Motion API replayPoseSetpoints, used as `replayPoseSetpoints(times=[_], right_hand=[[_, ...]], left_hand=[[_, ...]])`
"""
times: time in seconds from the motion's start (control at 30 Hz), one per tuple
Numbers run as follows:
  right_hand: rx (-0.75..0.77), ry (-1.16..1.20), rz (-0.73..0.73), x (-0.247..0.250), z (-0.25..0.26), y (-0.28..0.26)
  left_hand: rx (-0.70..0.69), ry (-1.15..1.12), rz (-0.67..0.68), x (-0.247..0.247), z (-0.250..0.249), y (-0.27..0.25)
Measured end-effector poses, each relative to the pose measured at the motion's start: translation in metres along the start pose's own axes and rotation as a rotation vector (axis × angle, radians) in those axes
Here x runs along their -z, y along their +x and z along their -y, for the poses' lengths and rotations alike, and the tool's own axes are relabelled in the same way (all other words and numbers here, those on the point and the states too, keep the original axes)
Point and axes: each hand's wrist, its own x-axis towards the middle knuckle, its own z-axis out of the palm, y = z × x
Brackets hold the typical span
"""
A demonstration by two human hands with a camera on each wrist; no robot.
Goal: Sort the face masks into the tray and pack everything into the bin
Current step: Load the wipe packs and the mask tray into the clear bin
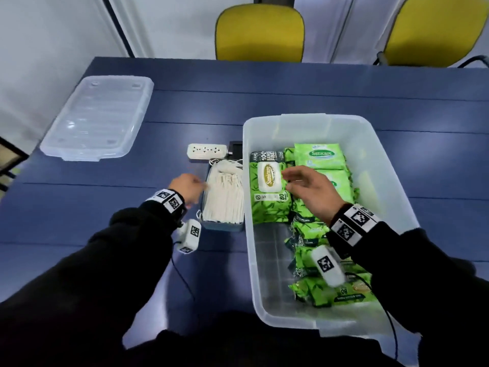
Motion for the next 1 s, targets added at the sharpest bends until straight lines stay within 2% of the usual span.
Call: replayPoseSetpoints(times=[0.13, 0.23, 0.4, 0.53, 0.6, 0.7, 0.77, 0.87, 1.0], right_hand=[[-0.120, 0.052, 0.026, -0.022, 0.016, -0.011], [-0.146, 0.087, -0.006, -0.033, 0.033, -0.023], [-0.154, 0.157, -0.103, -0.050, 0.062, -0.041], [-0.111, 0.322, -0.217, -0.076, 0.091, -0.051], [-0.096, 0.371, -0.226, -0.093, 0.106, -0.051], [-0.056, 0.276, -0.111, -0.128, 0.123, -0.047], [0.036, 0.217, -0.033, -0.146, 0.130, -0.046], [0.132, 0.232, -0.082, -0.149, 0.140, -0.048], [0.120, 0.272, -0.135, -0.110, 0.136, -0.052]], left_hand=[[-0.029, 0.123, 0.012, -0.025, 0.011, 0.003], [-0.072, 0.211, 0.066, -0.029, 0.012, 0.003], [-0.119, 0.105, 0.106, -0.008, 0.025, -0.009], [-0.195, 0.174, -0.054, 0.045, 0.050, -0.033], [-0.268, 0.121, -0.172, 0.077, 0.051, -0.055], [-0.408, -0.006, -0.337, 0.120, 0.034, -0.102], [-0.495, -0.091, -0.370, 0.136, 0.020, -0.129], [-0.530, -0.287, -0.247, 0.135, 0.002, -0.152], [-0.532, -0.458, -0.047, 0.114, -0.030, -0.176]])
